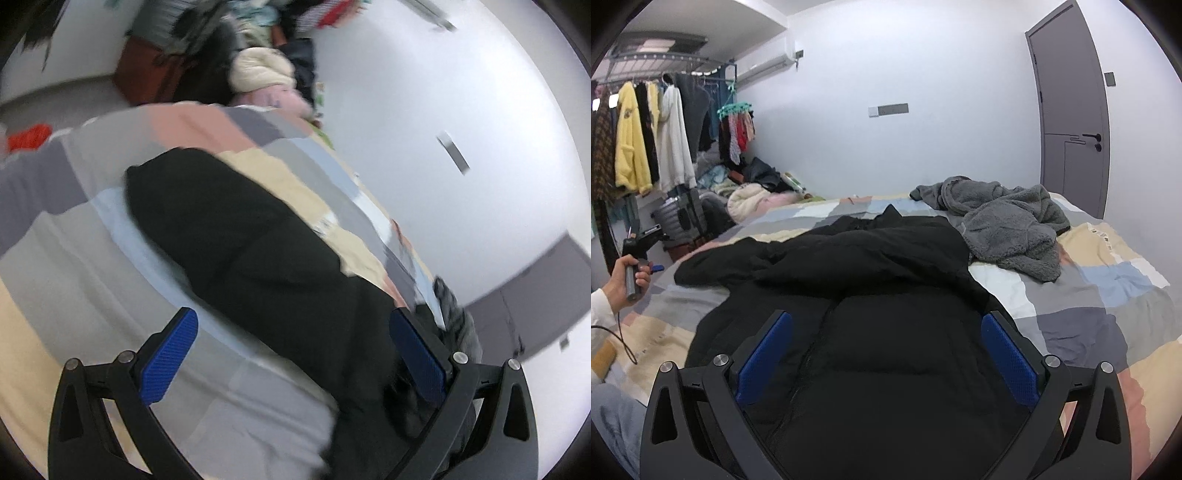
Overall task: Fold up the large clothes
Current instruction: 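Reach the left tool to the other sleeve cuff and grasp it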
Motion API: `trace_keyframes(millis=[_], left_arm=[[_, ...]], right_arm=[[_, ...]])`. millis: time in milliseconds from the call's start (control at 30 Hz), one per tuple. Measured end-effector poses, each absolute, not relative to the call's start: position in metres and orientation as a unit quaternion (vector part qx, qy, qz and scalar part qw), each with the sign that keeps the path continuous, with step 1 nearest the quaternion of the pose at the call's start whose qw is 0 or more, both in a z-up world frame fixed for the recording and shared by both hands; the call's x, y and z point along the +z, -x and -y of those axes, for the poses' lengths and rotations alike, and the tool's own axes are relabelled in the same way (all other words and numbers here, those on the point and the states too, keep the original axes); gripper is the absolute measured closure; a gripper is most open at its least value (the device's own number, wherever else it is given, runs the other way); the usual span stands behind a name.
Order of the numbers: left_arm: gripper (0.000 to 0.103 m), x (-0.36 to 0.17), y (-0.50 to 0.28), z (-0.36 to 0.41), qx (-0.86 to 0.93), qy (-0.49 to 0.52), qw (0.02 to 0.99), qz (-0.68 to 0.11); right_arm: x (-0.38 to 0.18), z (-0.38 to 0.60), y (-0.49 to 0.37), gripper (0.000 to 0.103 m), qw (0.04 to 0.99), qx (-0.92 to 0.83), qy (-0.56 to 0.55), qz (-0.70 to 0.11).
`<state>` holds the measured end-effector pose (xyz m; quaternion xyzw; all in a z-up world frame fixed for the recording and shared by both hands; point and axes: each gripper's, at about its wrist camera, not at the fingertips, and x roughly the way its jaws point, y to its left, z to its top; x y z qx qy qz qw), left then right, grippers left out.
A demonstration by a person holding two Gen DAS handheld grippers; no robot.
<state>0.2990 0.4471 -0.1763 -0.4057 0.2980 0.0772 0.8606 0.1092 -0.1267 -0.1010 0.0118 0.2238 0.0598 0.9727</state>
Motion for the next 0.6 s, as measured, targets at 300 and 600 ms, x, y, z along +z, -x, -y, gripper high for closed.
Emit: trace_keyframes(millis=[300, 600], left_arm=[[0.002, -0.247, -0.343, -0.521, 0.099, 0.466, 0.83, -0.29], [0.006, -0.278, -0.381, -0.559, 0.126, 0.476, 0.833, -0.251]], right_arm=[[-0.111, 0.104, -0.15, 0.0, 0.966, 0.035, -0.011, -0.258], [-0.117, 0.086, -0.175, 0.0, 0.964, 0.009, 0.0, -0.266]])
